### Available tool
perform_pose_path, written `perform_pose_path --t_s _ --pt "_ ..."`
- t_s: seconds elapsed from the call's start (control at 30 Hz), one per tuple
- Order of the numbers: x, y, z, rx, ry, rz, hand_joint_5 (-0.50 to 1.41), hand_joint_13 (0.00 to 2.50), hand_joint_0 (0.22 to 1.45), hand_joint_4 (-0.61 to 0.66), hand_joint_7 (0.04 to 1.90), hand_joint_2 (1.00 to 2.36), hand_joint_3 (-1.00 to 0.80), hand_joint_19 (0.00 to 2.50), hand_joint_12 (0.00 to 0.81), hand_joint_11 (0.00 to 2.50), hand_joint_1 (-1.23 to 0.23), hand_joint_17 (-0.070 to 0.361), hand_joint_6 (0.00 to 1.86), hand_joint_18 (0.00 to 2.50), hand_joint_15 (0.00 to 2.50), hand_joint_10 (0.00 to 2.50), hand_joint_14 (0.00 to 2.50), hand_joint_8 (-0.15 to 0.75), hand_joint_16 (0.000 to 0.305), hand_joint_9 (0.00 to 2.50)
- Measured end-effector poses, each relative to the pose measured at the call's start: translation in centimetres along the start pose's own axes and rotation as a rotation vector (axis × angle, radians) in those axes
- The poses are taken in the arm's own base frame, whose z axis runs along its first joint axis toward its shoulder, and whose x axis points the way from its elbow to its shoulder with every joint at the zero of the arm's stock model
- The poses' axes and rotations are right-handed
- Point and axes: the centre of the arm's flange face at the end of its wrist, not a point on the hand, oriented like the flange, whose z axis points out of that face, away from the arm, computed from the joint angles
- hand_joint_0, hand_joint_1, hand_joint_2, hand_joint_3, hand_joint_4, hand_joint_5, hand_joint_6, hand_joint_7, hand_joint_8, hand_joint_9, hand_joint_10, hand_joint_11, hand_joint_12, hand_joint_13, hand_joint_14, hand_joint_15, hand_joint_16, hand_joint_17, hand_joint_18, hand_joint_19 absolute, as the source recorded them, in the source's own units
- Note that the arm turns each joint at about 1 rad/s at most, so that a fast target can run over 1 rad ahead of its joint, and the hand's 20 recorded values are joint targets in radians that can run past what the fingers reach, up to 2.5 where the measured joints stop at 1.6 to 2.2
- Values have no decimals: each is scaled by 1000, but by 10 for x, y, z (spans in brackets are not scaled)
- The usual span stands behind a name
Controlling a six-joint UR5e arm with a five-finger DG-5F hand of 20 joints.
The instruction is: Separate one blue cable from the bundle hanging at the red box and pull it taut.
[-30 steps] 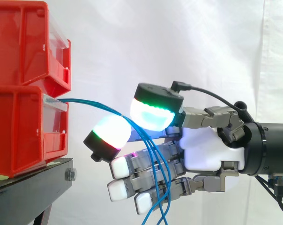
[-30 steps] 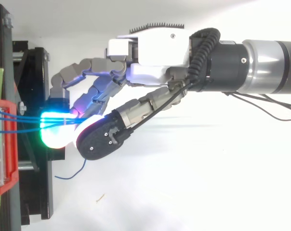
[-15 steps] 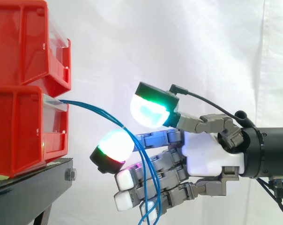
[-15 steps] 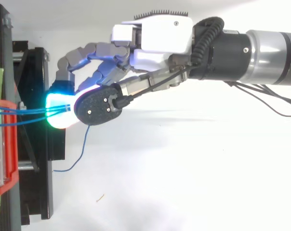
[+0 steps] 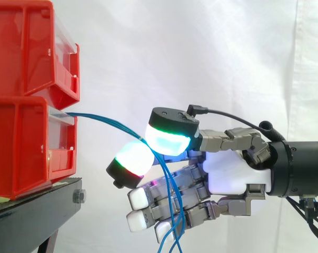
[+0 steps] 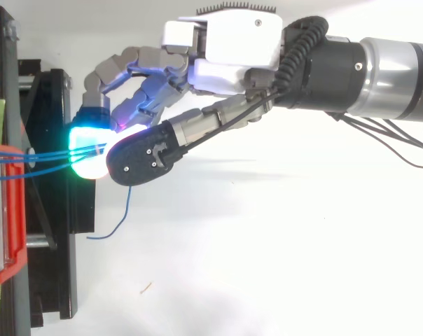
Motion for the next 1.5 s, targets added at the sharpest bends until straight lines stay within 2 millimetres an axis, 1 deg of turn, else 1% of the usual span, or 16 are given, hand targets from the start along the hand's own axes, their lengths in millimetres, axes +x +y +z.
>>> perform_pose_path --t_s 0.07,0.1,0.13,0.2,0.3,0.37,0.43,0.53,0.67,0.7,0.9,1.23,1.33,1.37,1.4,1.5 --pt "2 2 1 0 2 -2 -193 716 555 158 960 1007 -378 437 322 547 -673 93 870 748 356 15 12 314 41 734" --pt "3 2 1 3 3 -3 -191 720 537 159 934 1004 -433 437 326 546 -623 95 870 754 354 16 12 317 42 736" --pt "4 3 1 5 4 -4 -190 721 535 156 932 1003 -440 442 326 551 -612 95 869 754 353 13 12 316 42 738" --pt "5 3 1 7 5 -4 -180 720 535 153 965 1002 -480 443 326 552 -523 96 853 750 355 15 12 317 43 752" --pt "7 4 2 7 2 -4 -176 715 560 144 993 1003 -452 451 320 555 -464 94 849 741 354 16 14 317 42 762" --pt "7 5 3 5 0 -3 -172 714 585 146 1004 1007 -404 463 317 553 -487 92 856 735 356 14 14 313 41 773" --pt "7 6 3 4 -1 -2 -170 719 580 145 1022 1011 -321 457 319 572 -535 92 864 741 357 14 13 318 41 786" --pt "8 7 4 3 -3 -2 -168 743 576 155 995 1011 -212 412 347 566 -639 104 880 793 344 15 12 344 46 798" --pt "9 9 5 -1 -10 -2 -170 753 574 123 1031 1012 -144 401 355 576 -678 108 885 811 340 12 11 350 48 798" --pt "9 10 5 -1 -11 -2 -173 754 577 111 1015 1012 -129 407 356 572 -694 109 894 814 339 12 11 351 48 799" --pt "12 12 6 0 -11 -3 -183 750 592 93 967 1012 -167 418 346 591 -724 104 905 803 345 16 13 339 46 785" --pt "18 12 6 13 -4 -4 -189 752 602 62 965 1014 -204 447 329 657 -732 97 897 792 375 17 13 316 43 813" --pt "19 13 4 24 -2 -5 -190 780 602 55 962 1015 -206 455 331 760 -731 96 896 796 419 18 15 314 43 857" --pt "19 15 3 27 -2 -5 -191 811 605 43 972 1016 -215 469 333 840 -742 95 894 796 478 18 16 309 42 886" --pt "19 20 2 32 -1 -6 -192 821 608 39 989 1016 -217 481 332 924 -753 93 893 791 522 16 18 302 41 907" --pt "19 31 -3 48 -2 -12 -193 845 614 24 1008 1016 -219 493 330 1021 -792 93 894 789 579 19 21 299 41 924"
